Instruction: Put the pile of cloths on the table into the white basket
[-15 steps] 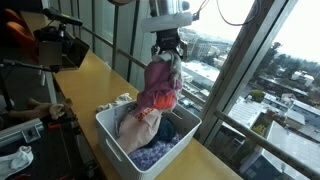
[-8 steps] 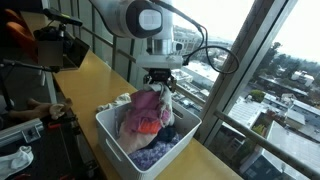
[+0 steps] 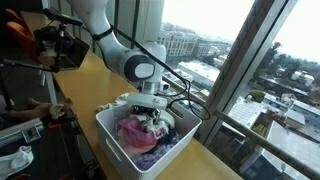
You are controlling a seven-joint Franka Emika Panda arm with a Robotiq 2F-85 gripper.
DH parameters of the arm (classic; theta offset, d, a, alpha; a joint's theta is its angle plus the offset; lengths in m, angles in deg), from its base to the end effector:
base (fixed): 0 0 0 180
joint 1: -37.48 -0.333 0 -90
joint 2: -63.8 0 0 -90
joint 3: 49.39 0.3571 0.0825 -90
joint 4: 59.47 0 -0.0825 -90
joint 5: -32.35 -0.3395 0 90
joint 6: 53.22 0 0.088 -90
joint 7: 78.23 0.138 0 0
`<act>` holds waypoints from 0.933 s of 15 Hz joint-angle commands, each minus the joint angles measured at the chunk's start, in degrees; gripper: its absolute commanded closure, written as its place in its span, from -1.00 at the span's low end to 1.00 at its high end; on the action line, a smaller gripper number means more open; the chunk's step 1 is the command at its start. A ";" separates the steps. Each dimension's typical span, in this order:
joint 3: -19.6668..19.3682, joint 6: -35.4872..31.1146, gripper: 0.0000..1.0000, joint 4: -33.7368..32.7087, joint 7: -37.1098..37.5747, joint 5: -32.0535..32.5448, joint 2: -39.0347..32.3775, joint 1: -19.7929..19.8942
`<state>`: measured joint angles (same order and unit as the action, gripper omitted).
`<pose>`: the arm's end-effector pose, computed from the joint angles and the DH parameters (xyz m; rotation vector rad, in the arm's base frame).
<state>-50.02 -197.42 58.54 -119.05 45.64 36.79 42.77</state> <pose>0.5808 -0.0621 0.2437 2.7799 1.1748 -0.1036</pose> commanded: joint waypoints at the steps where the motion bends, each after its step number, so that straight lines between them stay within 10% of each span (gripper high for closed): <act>1: 1.31 -0.78 1.00 -3.86 0.95 0.28 -8.69 0.02; 4: 1.35 0.10 1.00 -6.81 1.86 0.94 -12.85 -0.50; 5: 1.39 0.48 0.50 -7.56 2.06 0.95 -13.20 -0.51; 14: 0.13 3.12 -0.66 -3.69 4.58 2.77 0.33 -0.93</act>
<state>-49.26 -195.88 52.83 -116.21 46.43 30.70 42.21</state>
